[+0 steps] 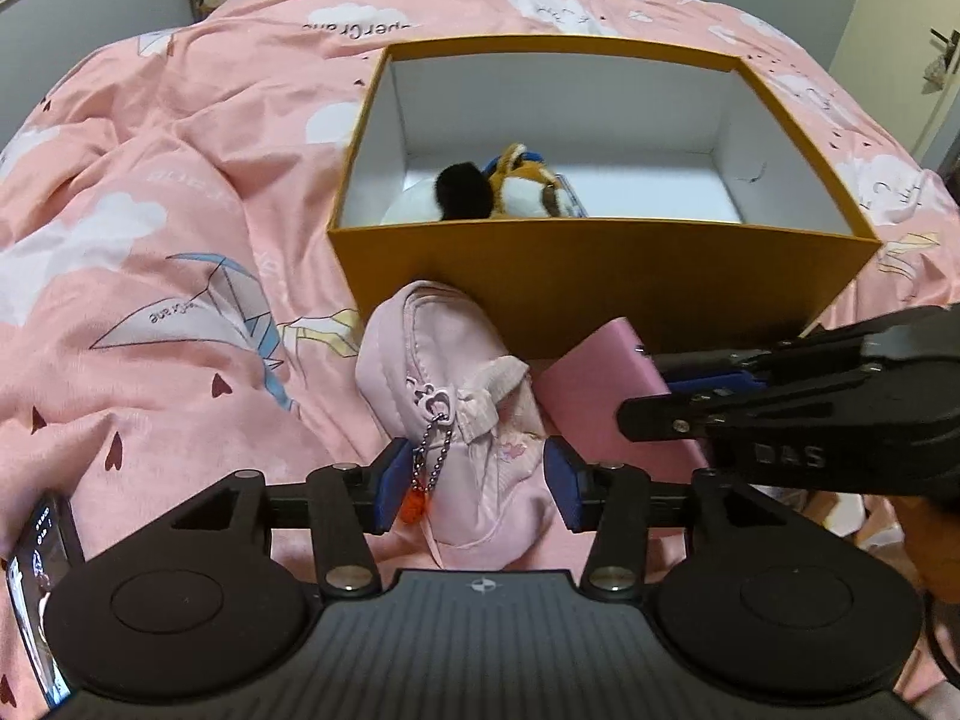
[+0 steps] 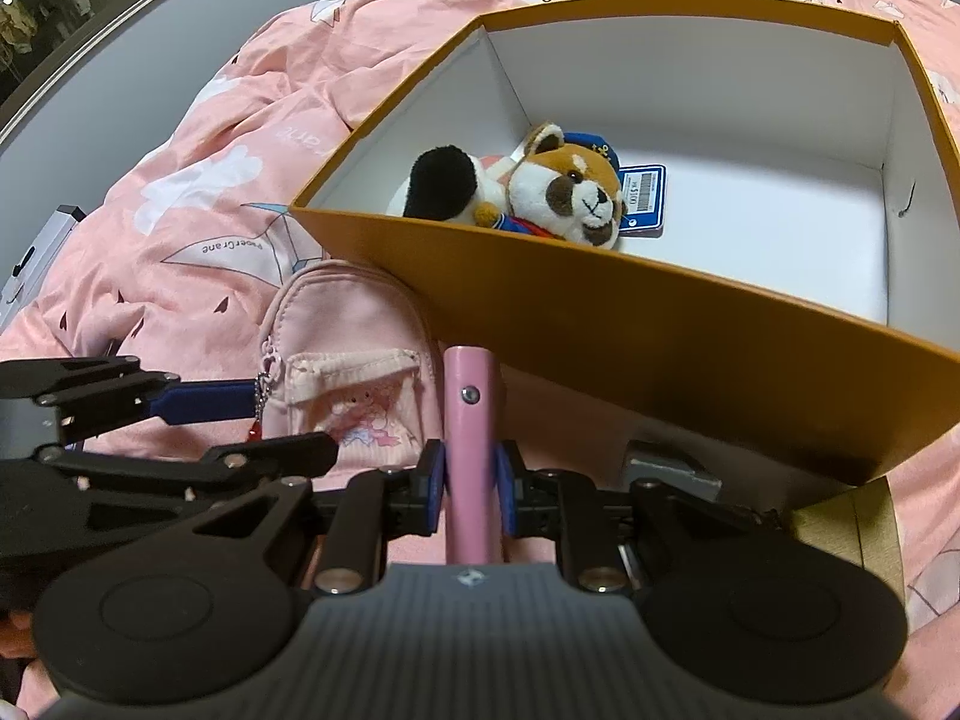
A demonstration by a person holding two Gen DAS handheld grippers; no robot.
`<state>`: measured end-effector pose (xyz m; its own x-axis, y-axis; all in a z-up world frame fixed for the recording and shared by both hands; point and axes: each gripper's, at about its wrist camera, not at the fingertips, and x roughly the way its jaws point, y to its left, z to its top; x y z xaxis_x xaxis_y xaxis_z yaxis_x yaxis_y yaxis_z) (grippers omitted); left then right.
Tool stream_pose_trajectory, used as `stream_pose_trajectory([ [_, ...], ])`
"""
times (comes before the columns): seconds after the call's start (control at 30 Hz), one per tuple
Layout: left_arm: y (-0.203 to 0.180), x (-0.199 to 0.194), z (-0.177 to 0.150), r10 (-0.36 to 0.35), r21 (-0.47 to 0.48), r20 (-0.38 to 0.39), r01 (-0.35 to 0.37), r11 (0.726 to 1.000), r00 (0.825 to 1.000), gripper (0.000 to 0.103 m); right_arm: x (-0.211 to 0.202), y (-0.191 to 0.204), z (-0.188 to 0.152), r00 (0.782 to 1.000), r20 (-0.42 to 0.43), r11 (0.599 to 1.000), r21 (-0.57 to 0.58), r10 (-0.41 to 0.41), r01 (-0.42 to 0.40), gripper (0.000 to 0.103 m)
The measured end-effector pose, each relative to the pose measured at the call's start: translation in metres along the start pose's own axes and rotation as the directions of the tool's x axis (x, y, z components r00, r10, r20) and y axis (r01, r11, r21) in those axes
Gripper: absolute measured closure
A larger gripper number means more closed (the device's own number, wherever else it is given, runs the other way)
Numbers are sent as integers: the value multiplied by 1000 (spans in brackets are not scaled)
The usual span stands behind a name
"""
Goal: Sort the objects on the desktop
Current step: 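Lift the pink bag by its zipper with the left gripper while the right holds the rod, then carry the pink bag and pink rod over the box with both grippers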
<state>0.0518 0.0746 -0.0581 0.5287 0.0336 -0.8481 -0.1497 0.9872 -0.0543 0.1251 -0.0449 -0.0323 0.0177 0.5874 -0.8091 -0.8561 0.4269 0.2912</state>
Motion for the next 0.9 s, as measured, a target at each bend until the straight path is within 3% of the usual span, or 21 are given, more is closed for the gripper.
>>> stream_pose_trajectory([
  [0.07, 7, 2, -1, -13, -35, 0, 13, 999, 1000, 50, 0, 0, 0, 1000, 2, 1000, -2, -1, 1, 84],
  [0.17, 16, 2, -1, -12, -85, 5, 13, 996, 1000, 71, -2, 2, 0, 1000, 6, 1000, -6, 5, -5, 84],
  [0.3, 22, -3, -2, 0, -120, 13, 2, 993, 1000, 82, -9, 4, 1, 1000, 20, 1000, -10, 15, -15, 84],
  [0.5, 11, -30, 1, 16, -45, 84, -13, 999, 996, 84, -29, 5, 4, 998, 61, 1000, -9, 9, -8, 84],
  [0.7, -3, -61, 19, 34, 64, 114, -41, 997, 993, 84, -59, 6, 10, 993, 102, 998, 8, 65, -66, 84],
  [0.9, -19, -89, 47, 28, 178, 205, -66, 982, 978, 84, -100, 6, 24, 975, 210, 997, 9, 71, -75, 84],
])
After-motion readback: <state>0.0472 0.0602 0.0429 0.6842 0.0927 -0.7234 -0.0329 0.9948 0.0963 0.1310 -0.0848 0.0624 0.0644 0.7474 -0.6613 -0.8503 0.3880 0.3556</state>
